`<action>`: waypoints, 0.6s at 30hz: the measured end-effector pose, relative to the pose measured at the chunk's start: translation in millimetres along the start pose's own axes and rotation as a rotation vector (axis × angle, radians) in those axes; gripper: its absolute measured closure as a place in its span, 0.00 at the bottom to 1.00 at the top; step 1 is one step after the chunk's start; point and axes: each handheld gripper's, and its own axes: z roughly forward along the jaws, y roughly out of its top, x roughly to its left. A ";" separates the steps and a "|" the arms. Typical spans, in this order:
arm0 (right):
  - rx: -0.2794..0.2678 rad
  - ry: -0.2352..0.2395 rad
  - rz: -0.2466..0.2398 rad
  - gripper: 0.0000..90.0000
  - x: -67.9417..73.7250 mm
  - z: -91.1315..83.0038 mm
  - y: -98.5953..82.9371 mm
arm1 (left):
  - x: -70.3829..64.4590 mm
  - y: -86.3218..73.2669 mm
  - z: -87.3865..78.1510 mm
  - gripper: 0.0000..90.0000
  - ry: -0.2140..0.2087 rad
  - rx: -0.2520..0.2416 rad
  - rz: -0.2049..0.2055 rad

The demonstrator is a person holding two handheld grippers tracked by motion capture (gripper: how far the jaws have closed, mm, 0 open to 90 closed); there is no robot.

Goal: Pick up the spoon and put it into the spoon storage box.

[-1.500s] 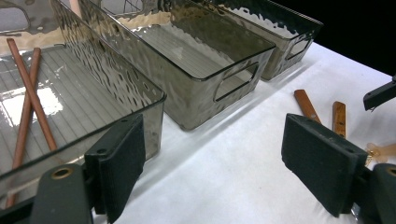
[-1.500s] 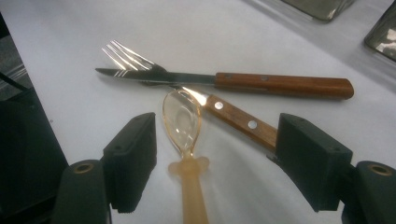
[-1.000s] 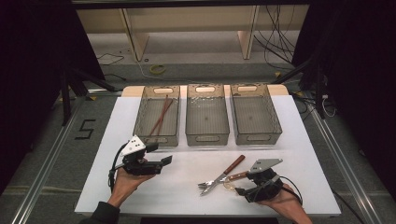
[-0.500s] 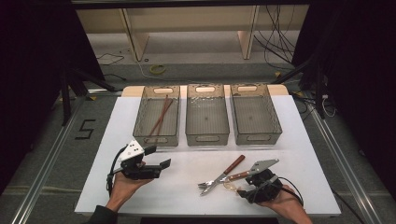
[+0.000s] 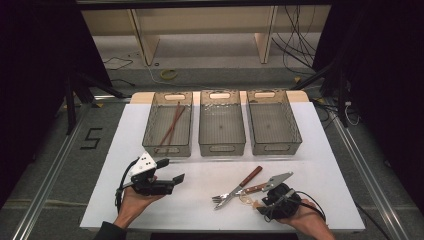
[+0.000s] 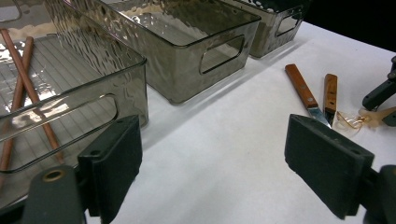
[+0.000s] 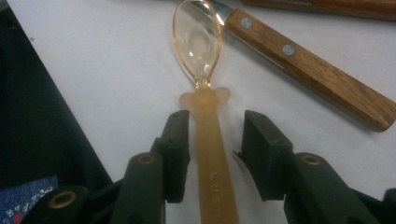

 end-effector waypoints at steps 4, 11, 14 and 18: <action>0.024 -0.006 -0.023 0.73 3.3 -1.3 0.9 | 0.0 -0.5 0.1 0.20 -0.001 0.003 0.001; 0.048 -0.040 -0.051 0.82 5.5 -0.6 1.8 | -1.2 -1.6 1.9 0.20 -0.003 0.010 0.004; 0.058 -0.051 -0.062 0.84 7.8 -0.4 2.6 | -1.2 -1.8 2.3 0.21 -0.005 0.014 0.004; 0.063 -0.057 -0.079 0.85 9.1 -0.3 3.4 | -0.8 -2.3 2.5 0.21 -0.003 0.011 0.004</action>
